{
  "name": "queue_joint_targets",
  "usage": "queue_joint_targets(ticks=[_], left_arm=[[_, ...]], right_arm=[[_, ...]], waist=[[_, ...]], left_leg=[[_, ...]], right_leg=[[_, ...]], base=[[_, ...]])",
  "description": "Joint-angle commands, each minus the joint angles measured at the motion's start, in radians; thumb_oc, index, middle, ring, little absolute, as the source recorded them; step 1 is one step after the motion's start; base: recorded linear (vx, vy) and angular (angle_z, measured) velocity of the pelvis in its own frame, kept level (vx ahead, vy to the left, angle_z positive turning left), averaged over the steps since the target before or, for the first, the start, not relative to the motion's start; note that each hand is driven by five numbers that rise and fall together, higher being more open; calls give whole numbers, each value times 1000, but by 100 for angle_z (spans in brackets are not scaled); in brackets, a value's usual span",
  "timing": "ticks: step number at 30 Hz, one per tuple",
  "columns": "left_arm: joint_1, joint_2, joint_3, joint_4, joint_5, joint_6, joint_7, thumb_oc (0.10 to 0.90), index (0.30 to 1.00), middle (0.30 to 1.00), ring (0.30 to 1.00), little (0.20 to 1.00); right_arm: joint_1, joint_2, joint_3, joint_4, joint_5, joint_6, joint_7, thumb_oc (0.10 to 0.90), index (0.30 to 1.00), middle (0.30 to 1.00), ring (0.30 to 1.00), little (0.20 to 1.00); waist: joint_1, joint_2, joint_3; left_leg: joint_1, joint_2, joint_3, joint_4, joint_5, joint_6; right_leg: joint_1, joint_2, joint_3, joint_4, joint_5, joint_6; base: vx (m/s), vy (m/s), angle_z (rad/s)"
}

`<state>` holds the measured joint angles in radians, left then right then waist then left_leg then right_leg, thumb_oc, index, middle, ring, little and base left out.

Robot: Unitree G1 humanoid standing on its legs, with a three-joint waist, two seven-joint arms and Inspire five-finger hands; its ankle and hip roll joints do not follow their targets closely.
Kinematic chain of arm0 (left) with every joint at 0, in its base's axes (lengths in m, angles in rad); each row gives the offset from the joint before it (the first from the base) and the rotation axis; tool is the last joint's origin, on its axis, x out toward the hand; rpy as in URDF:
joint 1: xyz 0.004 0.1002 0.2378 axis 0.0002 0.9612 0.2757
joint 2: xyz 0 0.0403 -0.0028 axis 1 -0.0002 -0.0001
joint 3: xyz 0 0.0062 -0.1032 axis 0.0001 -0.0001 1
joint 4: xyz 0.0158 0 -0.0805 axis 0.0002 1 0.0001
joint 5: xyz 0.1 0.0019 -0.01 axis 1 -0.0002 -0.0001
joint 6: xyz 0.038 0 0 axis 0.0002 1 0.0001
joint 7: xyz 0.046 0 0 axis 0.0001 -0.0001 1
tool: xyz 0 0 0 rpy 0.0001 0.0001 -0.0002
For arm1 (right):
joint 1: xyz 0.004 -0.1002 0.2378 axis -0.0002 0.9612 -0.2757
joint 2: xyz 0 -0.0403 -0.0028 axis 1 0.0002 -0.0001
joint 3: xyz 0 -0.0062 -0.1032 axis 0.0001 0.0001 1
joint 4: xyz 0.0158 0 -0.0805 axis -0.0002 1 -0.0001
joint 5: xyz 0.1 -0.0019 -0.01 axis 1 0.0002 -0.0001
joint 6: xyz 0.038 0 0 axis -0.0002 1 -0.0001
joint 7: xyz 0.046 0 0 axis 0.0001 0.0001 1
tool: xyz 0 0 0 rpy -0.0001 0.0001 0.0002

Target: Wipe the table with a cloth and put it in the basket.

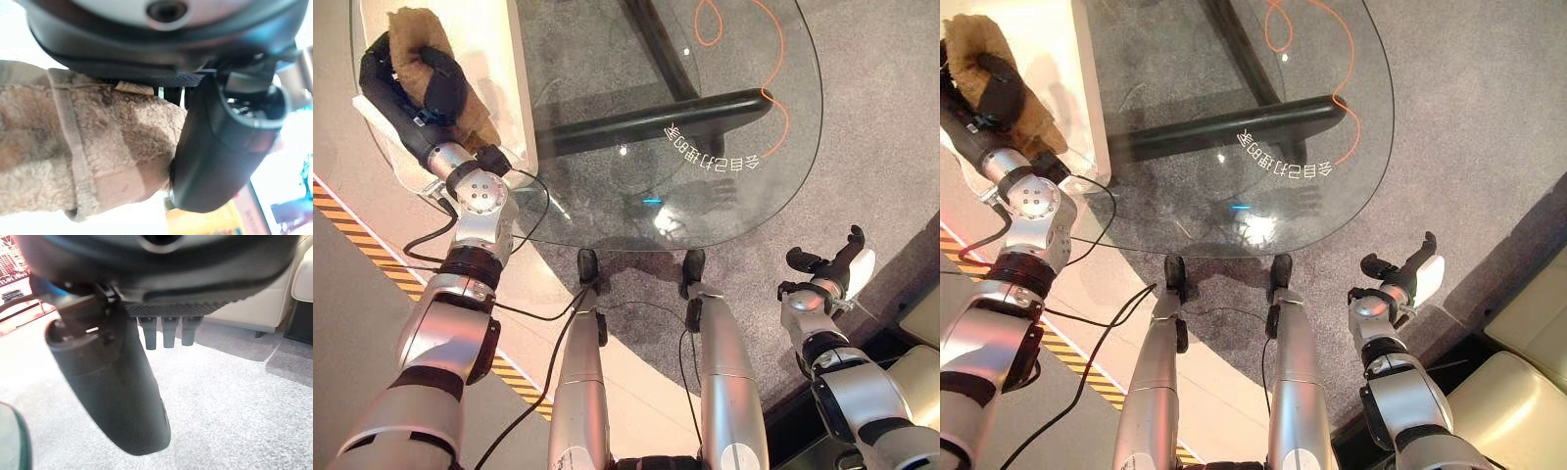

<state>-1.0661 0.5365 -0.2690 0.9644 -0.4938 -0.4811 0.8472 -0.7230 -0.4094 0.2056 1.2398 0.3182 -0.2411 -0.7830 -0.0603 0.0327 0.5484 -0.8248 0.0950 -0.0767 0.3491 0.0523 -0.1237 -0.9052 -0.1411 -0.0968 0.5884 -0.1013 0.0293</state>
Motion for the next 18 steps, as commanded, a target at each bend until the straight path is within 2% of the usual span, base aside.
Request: queue_joint_targets(ticks=[1, 9, 10, 18], left_arm=[[-160, 163, 27, 25, 108, -13, 67, 100, 300, 300, 300, 200], [-193, 177, -20, 107, 141, 112, 48, 100, 300, 300, 300, 200], [-199, 177, -31, 121, 154, 152, 41, 100, 300, 300, 300, 200], [-204, 190, -57, 173, 144, 237, -32, 100, 300, 300, 300, 200]], right_arm=[[16, -74, 24, 9, 32, -13, -16, 800, 900, 900, 900, 900], [10, -76, 35, 14, 39, -23, -11, 800, 900, 900, 900, 900], [5, -75, 36, 17, 41, -25, -9, 800, 900, 900, 900, 900], [3, -79, 33, 20, 37, -40, -5, 800, 900, 900, 900, 900]], waist=[[0, -3, -28], [-8, -6, -28], [-10, -6, -28], [-14, -6, -28]], left_leg=[[0, -70, 96, 64, -86, 100], [-9, -69, 98, 63, -85, 100], [-11, -71, 98, 64, -85, 100], [-16, -70, 100, 58, -81, 99]], right_leg=[[41, 96, 30, -97, 18, -18], [30, 98, 32, -98, 20, -15], [29, 98, 31, -100, 22, -15], [23, 99, 33, -107, 26, -11]], base=[[-8, 24, -4], [0, 0, 0], [0, 0, 0], [0, 0, 0]])
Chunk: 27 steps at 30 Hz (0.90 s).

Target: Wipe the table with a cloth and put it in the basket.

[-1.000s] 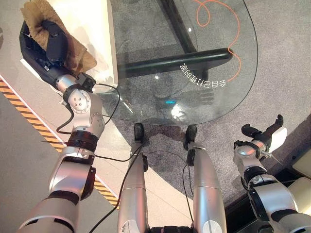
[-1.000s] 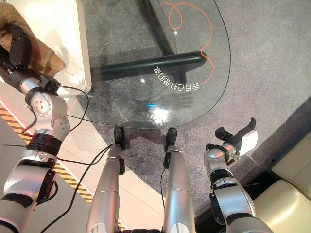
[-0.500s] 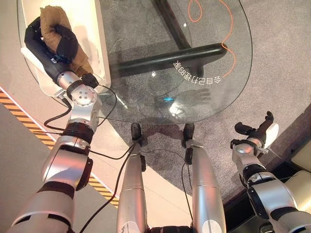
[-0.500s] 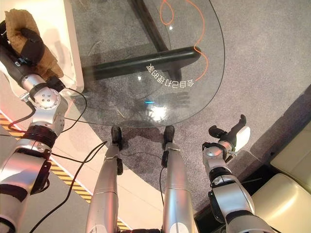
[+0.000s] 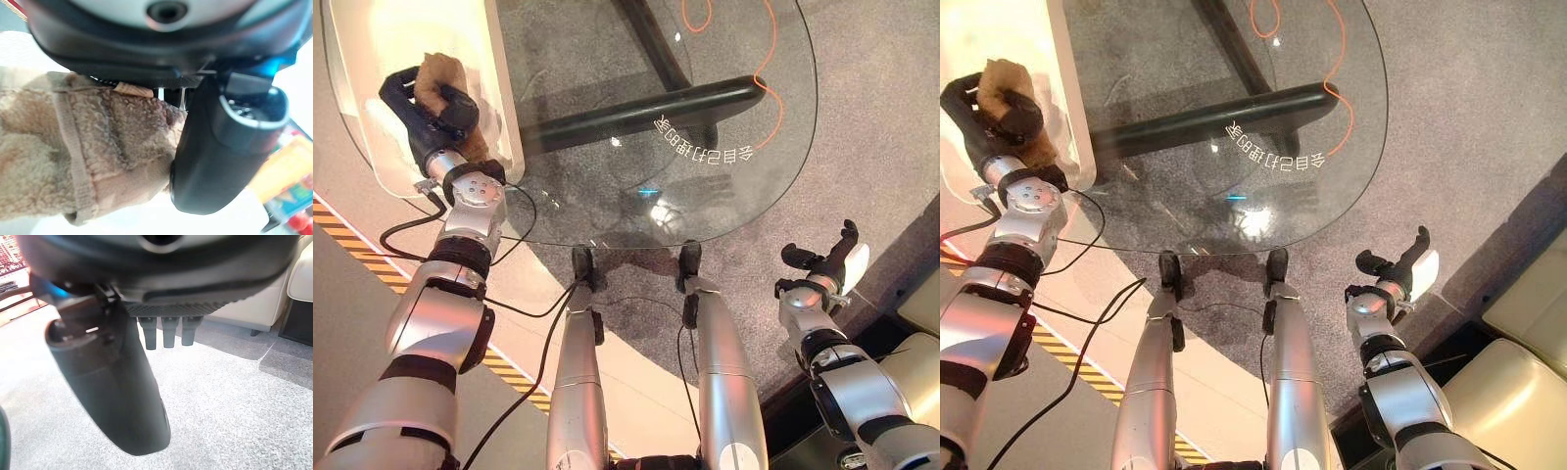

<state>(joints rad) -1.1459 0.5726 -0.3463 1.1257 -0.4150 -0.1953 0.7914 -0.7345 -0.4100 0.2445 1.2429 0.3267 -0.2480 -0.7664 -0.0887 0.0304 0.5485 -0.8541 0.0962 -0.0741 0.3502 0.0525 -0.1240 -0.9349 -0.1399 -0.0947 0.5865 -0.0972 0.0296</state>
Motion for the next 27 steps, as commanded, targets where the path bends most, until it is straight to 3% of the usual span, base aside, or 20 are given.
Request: queue_joint_targets(ticks=[1, 8, 24, 25, 26, 27], left_arm=[[-124, 155, 19, 15, 66, -44, 14, 100, 300, 300, 300, 200], [-121, 147, 2, 10, 71, -39, -20, 100, 300, 300, 300, 200], [-136, 147, 3, -10, 93, -56, 53, 100, 300, 300, 300, 200], [-143, 147, 3, -4, 91, -57, 62, 303, 474, 474, 474, 403], [-144, 147, 4, -2, 89, -60, 64, 421, 575, 575, 575, 521], [-145, 147, 4, -2, 87, -61, 65, 451, 601, 601, 601, 551]], right_arm=[[14, -80, -6, 17, 27, -34, -21, 800, 900, 900, 900, 900], [11, -80, -13, 12, 20, -37, -23, 800, 900, 900, 900, 900], [13, -81, -8, -4, 19, -50, -28, 800, 900, 900, 900, 900], [12, -81, -8, -2, 21, -51, -24, 800, 900, 900, 900, 900], [10, -79, -6, -1, 21, -52, -26, 800, 900, 900, 900, 900], [10, -78, -6, -1, 22, -53, -26, 800, 900, 900, 900, 900]], waist=[[14, -4, -29], [12, -4, -29], [9, -14, -29], [8, -16, -29], [8, -16, -29], [8, -17, -29]], left_leg=[[13, -72, 98, 56, -81, 98], [3, -71, 100, 54, -80, 99], [-15, -70, 97, 57, -81, 98], [-17, -69, 97, 56, -81, 97], [-17, -69, 97, 55, -81, 97], [-17, -69, 96, 54, -80, 97]], right_leg=[[52, 98, 32, -107, 23, -11], [41, 97, 32, -111, 29, -9], [26, 100, 32, -117, 33, -10], [25, 100, 33, -118, 33, -9], [24, 100, 33, -118, 35, -9], [24, 100, 33, -119, 35, -9]], base=[[0, 0, 0], [0, 0, 0], [0, 0, 0], [0, 0, 0], [0, 0, 0], [0, 0, 0]])
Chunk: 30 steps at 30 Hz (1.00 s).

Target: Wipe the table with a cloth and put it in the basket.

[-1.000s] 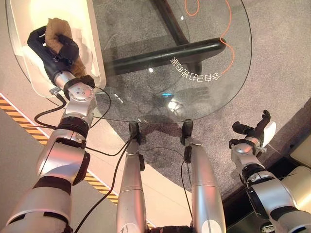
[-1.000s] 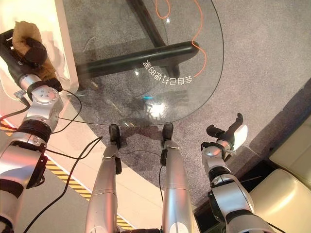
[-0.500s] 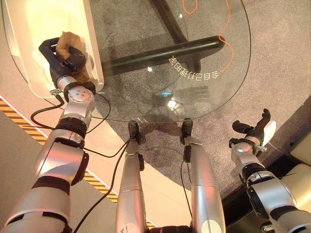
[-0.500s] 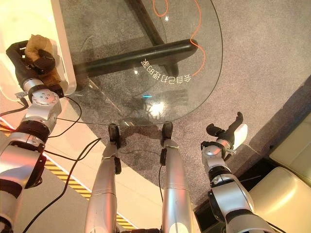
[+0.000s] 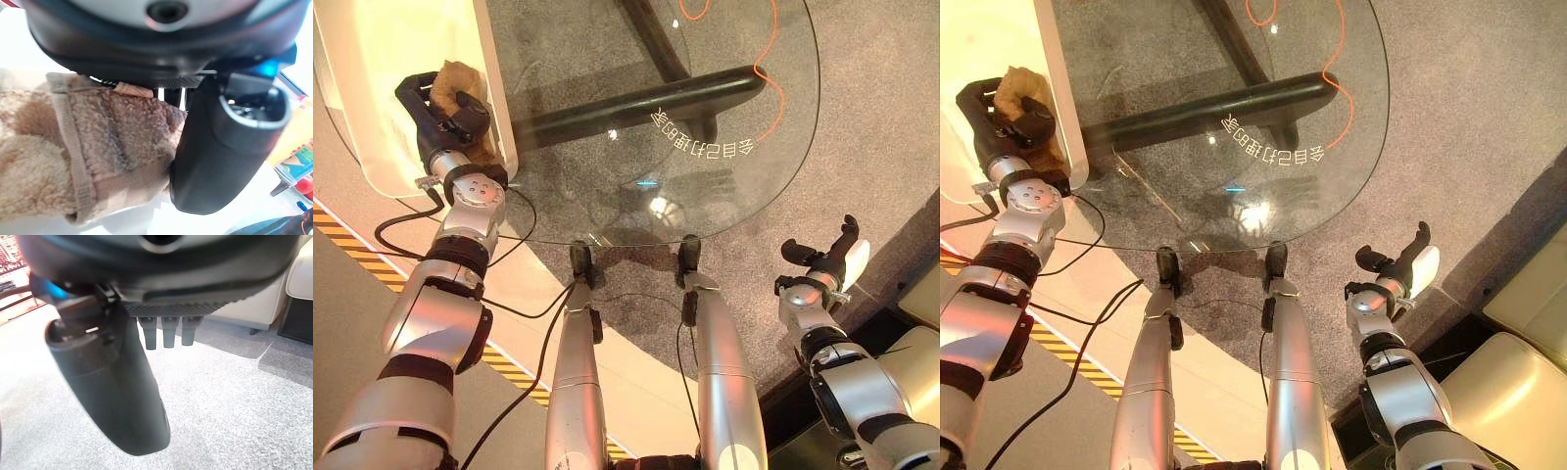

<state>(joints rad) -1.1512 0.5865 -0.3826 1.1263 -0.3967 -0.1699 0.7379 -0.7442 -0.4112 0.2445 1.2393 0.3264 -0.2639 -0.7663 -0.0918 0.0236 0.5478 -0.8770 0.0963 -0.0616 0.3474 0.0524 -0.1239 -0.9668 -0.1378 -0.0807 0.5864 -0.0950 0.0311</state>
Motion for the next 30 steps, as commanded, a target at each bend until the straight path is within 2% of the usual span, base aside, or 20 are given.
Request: queue_joint_targets(ticks=[1, 2, 21, 30], left_arm=[[-141, 132, 42, -1, 69, -86, 121, 657, 778, 778, 778, 757], [-145, 129, 41, 0, 63, -83, 123, 800, 900, 900, 900, 900], [-150, 130, 42, 23, 32, -83, 120, 800, 900, 900, 900, 900], [-102, 143, 69, -9, 16, -107, 135, 800, 900, 900, 900, 900]], right_arm=[[20, -77, -6, 2, 22, -37, -26, 800, 900, 900, 900, 900], [19, -72, -2, 1, 23, -39, -29, 800, 900, 900, 900, 900], [15, -65, 1, 3, 21, -46, -33, 800, 900, 900, 900, 900], [49, -49, -8, 0, 18, -52, -33, 800, 900, 900, 900, 900]], waist=[[11, -10, -28], [10, -12, -28], [11, -13, -28], [16, -4, -28]], left_leg=[[6, -70, 84, 56, -80, 97], [5, -70, 84, 55, -80, 97], [17, -74, 80, 58, -84, 98], [90, -74, 81, 40, -81, 102]], right_leg=[[56, 98, 19, -120, 33, -11], [55, 98, 20, -123, 35, -10], [66, 98, 25, -122, 34, -8], [126, 104, 34, -119, 33, -4]], base=[[0, 0, 0], [0, 0, 0], [0, 0, 0], [-4, -7, 0]])
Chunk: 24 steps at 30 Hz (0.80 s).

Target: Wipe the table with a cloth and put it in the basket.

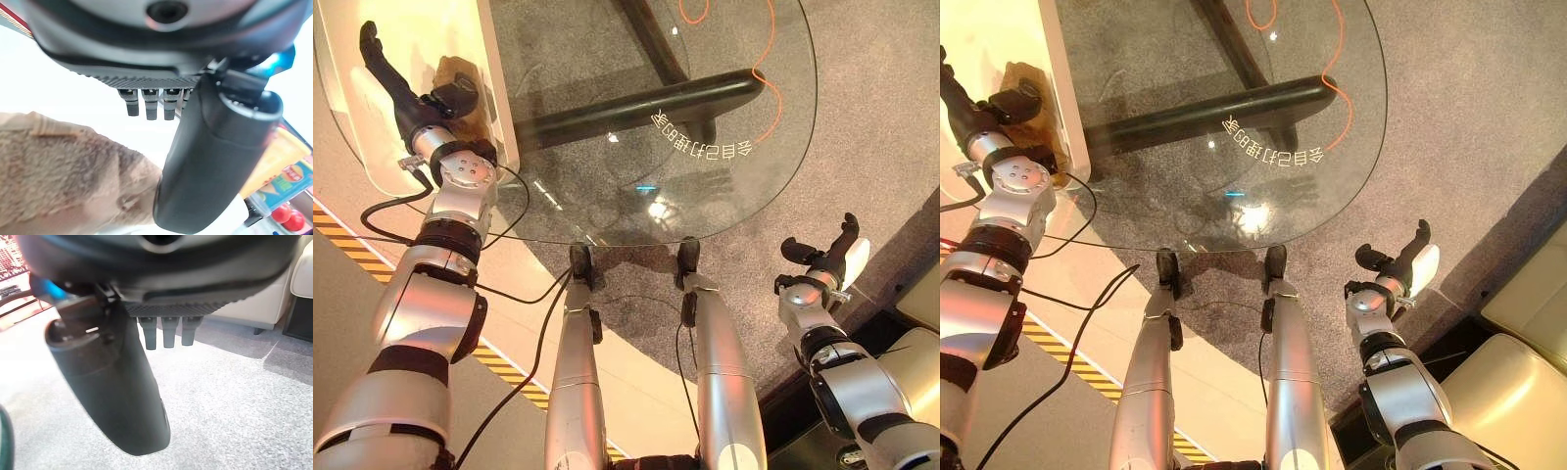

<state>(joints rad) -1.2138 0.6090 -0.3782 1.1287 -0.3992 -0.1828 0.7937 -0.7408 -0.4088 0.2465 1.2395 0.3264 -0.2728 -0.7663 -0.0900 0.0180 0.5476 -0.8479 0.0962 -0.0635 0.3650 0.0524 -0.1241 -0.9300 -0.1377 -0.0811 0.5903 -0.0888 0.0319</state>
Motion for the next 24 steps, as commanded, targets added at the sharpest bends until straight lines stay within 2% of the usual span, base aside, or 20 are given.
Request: queue_joint_targets(ticks=[1, 3, 6, 11, 16, 17, 24], left_arm=[[-33, 125, 69, -15, 14, -100, 77, 800, 900, 900, 900, 900], [-5, 141, 86, -32, 19, -113, 62, 800, 900, 900, 900, 900], [51, 163, 121, -71, 24, -124, 41, 800, 900, 900, 900, 900], [166, 194, 189, -122, 25, -144, -22, 800, 900, 900, 900, 900], [376, 220, 300, -161, 10, -168, -127, 800, 900, 900, 900, 900], [393, 221, 309, -164, 1, -166, -138, 800, 900, 900, 900, 900], [613, 180, 397, -167, 11, -112, -297, 800, 900, 900, 900, 900]], right_arm=[[52, -50, -12, 1, 16, -44, -31, 800, 900, 900, 900, 900], [73, -44, -20, -1, 17, -33, 1, 800, 900, 900, 900, 900], [111, -31, -34, -2, 41, -14, 114, 800, 900, 900, 900, 900], [183, -43, -65, 9, 54, -4, 183, 800, 900, 900, 900, 900], [322, -70, -148, 9, 62, -3, 247, 800, 900, 900, 900, 900], [334, -72, -154, 8, 63, -2, 252, 800, 900, 900, 900, 900], [474, -56, -241, 0, 23, 18, 297, 800, 900, 900, 900, 900]], waist=[[14, 2, -28], [17, 4, -28], [26, 5, -28], [42, 9, -34], [55, 18, -158], [56, 19, -166], [69, 32, -290]], left_leg=[[74, -74, 82, 18, -80, 101], [122, -75, 83, -4, -76, 97], [204, -80, 87, -58, -55, 91], [391, -86, 93, -169, -33, 82], [559, -88, 104, -312, -13, 72], [572, -89, 105, -324, -11, 72], [738, -90, 111, -435, -1, 71]], right_leg=[[100, 104, 36, -125, 28, -3], [145, 102, 37, -143, 33, 5], [227, 91, 28, -197, 59, 18], [411, 63, 5, -308, 83, 38], [584, 36, -5, -431, 98, 54], [598, 34, -6, -441, 99, 55], [788, 9, -44, -551, 112, 74]], base=[[-31, -57, 0], [-30, -61, -2], [-45, -73, -7], [-1, -61, 2], [88, 0, -4], [85, 46, -3], [94, 14, 7]])
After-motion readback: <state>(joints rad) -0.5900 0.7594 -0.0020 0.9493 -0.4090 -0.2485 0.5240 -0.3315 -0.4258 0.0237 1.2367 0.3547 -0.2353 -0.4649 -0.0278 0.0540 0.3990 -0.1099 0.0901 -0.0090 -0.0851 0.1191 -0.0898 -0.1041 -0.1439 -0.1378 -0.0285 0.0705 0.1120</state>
